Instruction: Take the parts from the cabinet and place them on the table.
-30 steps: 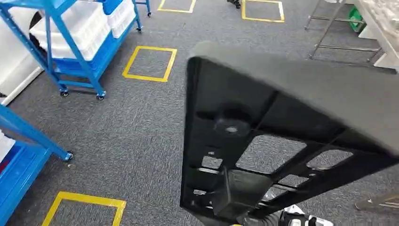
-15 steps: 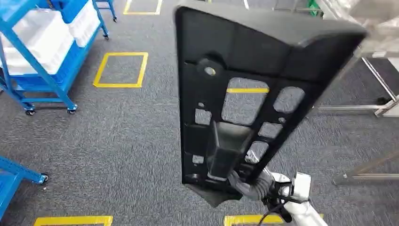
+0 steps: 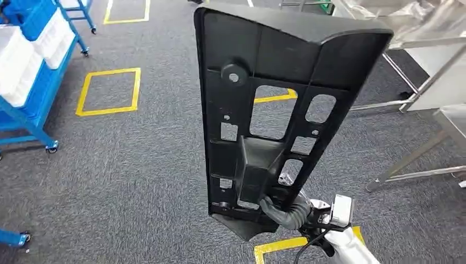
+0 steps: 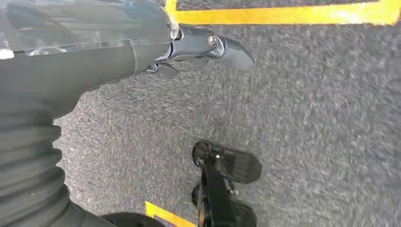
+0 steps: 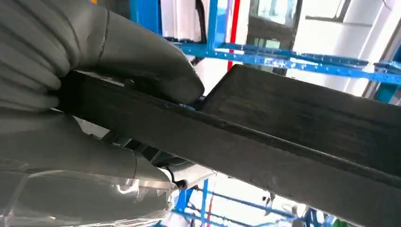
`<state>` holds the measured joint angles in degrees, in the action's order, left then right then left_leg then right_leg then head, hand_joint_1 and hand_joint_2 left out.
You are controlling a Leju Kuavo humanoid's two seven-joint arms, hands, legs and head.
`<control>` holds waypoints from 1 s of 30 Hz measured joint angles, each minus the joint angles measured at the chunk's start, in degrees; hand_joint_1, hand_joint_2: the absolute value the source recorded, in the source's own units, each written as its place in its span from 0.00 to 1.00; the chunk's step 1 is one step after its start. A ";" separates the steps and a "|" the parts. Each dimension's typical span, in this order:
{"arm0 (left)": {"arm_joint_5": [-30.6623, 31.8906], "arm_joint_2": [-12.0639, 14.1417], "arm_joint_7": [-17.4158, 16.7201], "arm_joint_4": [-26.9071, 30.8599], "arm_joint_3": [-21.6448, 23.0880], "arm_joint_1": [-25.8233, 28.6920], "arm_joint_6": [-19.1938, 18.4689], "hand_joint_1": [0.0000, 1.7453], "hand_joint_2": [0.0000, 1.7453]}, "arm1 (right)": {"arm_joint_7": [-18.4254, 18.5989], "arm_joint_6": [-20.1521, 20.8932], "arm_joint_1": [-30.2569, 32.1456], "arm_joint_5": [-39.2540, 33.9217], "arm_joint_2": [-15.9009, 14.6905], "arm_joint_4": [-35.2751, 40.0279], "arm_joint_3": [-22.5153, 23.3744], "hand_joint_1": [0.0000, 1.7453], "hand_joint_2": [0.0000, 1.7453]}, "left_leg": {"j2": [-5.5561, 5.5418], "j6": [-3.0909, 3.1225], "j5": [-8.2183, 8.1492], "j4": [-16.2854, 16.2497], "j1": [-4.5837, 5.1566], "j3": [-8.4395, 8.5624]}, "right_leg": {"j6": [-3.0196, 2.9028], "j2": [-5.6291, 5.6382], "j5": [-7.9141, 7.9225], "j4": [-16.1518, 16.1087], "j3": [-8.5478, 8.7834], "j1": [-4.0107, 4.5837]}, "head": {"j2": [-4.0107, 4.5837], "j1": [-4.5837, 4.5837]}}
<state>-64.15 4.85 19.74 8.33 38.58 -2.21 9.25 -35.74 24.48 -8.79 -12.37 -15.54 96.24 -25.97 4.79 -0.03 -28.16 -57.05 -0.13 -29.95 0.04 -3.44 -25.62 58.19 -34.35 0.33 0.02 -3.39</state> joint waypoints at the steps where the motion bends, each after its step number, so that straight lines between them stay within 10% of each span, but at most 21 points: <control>1: -0.02 -0.13 0.00 0.00 0.00 -0.07 0.00 0.00 1.00 | 0.00 -0.04 0.01 0.00 0.00 -0.09 -0.04 0.99 1.00 | 0.55 -0.29 -0.04 0.13 -0.08 0.20 | -0.19 0.57 -0.07 0.07 -0.09 0.10 | 0.00 0.00; 3: -0.07 -0.31 0.00 0.00 0.00 -0.30 0.07 0.00 1.00 | 0.06 -0.18 0.07 0.00 0.00 -0.09 -0.17 0.99 1.00 | 0.69 -0.94 -0.86 -0.25 -0.28 0.51 | -0.90 1.87 0.45 -0.94 0.59 -0.65 | 0.00 0.00; 4: -0.13 -0.31 0.00 0.00 0.00 -0.26 0.20 0.00 1.00 | 0.07 -0.17 -0.17 -0.02 -0.06 -0.09 -0.30 0.99 1.00 | -1.94 -1.06 -2.25 -2.41 -0.37 -0.25 | -1.25 2.33 0.44 -1.12 0.74 -0.63 | 0.00 0.00; 8: -0.17 -0.37 -0.37 0.00 0.00 0.09 0.57 0.00 1.00 | 0.28 -0.26 -0.03 0.00 -0.46 -0.13 -1.01 0.99 1.00 | -4.43 -1.50 -8.54 -18.45 -0.47 -8.64 | -1.80 4.78 0.35 -1.00 0.67 -0.50 | 0.00 0.00; 12: -0.18 -0.37 -0.39 0.00 0.00 0.08 0.68 0.00 1.00 | 0.26 -0.26 -0.02 0.00 -0.46 -0.13 -1.51 0.99 1.00 | -5.94 -1.40 0.71 -5.14 -0.73 -3.45 | -1.25 7.74 -0.01 -0.32 0.97 -0.69 | 0.00 0.00; 13: -0.18 -0.37 -0.39 -0.02 0.00 0.10 0.70 0.00 1.00 | 0.28 -0.28 -0.03 0.00 -0.48 -0.13 -1.55 0.99 1.00 | -9.25 -1.20 0.94 -2.05 -1.00 -2.14 | -0.88 8.34 -0.24 0.06 0.73 -0.72 | 0.00 0.00; 14: -0.17 -0.37 -0.39 -0.02 0.00 0.09 0.70 0.00 1.00 | 0.35 -0.35 -0.15 0.00 -0.48 -0.13 -1.60 0.99 1.00 | -9.73 -1.01 0.64 -1.07 -1.02 -2.01 | -0.57 8.94 -0.34 0.63 0.29 -0.58 | 0.00 0.00; 17: -0.20 -0.39 -0.44 -0.02 0.00 -0.22 0.72 0.00 1.00 | 0.77 -0.72 -0.11 -0.04 -0.48 -0.09 -1.62 0.99 1.00 | -7.92 0.16 0.92 -1.25 -0.54 -1.93 | 0.79 10.76 0.29 0.05 -0.20 -1.02 | 0.00 0.00; 18: -0.15 -0.46 -0.42 -0.02 0.00 -0.32 0.72 0.00 1.00 | 0.92 -0.85 -0.13 -0.15 -0.48 -0.07 -1.51 0.99 1.00 | -7.27 0.76 1.35 -0.60 -0.93 -1.76 | 0.95 10.30 0.11 0.29 -0.30 -0.97 | 0.00 0.00; 20: -0.17 -0.44 -0.33 -0.02 0.00 -0.32 0.70 0.00 1.00 | 1.12 -0.94 -0.58 -0.81 -0.35 0.00 -1.27 0.99 1.00 | -5.96 1.39 1.52 -0.28 -0.75 -1.58 | 1.06 5.08 -2.93 4.91 -2.47 -0.78 | 0.00 0.00; 22: -0.33 -0.39 -0.35 -0.02 0.00 -0.21 0.68 0.00 1.00 | 1.22 -0.83 -0.56 -1.36 -0.33 0.09 -0.98 0.99 1.00 | -4.54 1.61 1.39 -0.29 -0.44 -1.62 | 1.30 3.99 -6.90 14.07 -6.91 -1.09 | 0.00 0.00; 24: -0.72 -0.35 -0.53 -0.04 0.00 -0.26 0.72 0.00 1.00 | 1.40 -0.31 -0.24 -1.66 -0.33 0.11 -0.65 0.99 1.00 | -3.22 1.61 1.25 -0.32 -0.33 -1.63 | 1.43 3.71 -7.09 17.52 -8.73 -1.19 | 0.00 0.00; 27: -1.09 -0.35 -0.66 -0.02 0.00 -0.64 0.85 0.00 1.00 | 1.40 -0.20 -0.09 -1.99 -0.33 0.81 -0.22 0.99 1.00 | -1.36 1.36 0.86 -0.33 -0.23 -1.15 | 0.85 2.05 -0.71 5.45 -2.35 -0.99 | 0.00 0.00; 29: -1.11 -0.35 -0.66 -0.02 0.00 -0.74 0.90 0.00 1.00 | 1.38 -0.20 -0.36 -2.01 -0.31 1.40 0.00 0.99 1.00 | -0.26 0.70 0.38 -0.45 0.29 -0.88 | -0.09 -2.47 -0.42 -0.10 0.55 0.24 | 0.00 0.00; 30: -1.14 -0.35 -0.70 -0.02 0.00 -0.86 0.90 0.00 1.00 | 1.36 -0.20 -0.35 -2.05 -0.33 1.60 0.02 0.99 1.00 | 0.22 0.47 0.27 -0.40 0.20 -0.80 | -0.25 -1.34 -0.35 -0.09 0.32 0.25 | 0.00 0.00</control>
<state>-65.29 4.50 19.04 8.31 38.58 -3.08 10.14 -34.38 24.28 -9.14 -14.43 -15.87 97.83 -25.94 5.02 0.44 -27.89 -57.45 0.07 -30.76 -0.20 -4.78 -25.97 58.09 -34.03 0.57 0.02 -3.39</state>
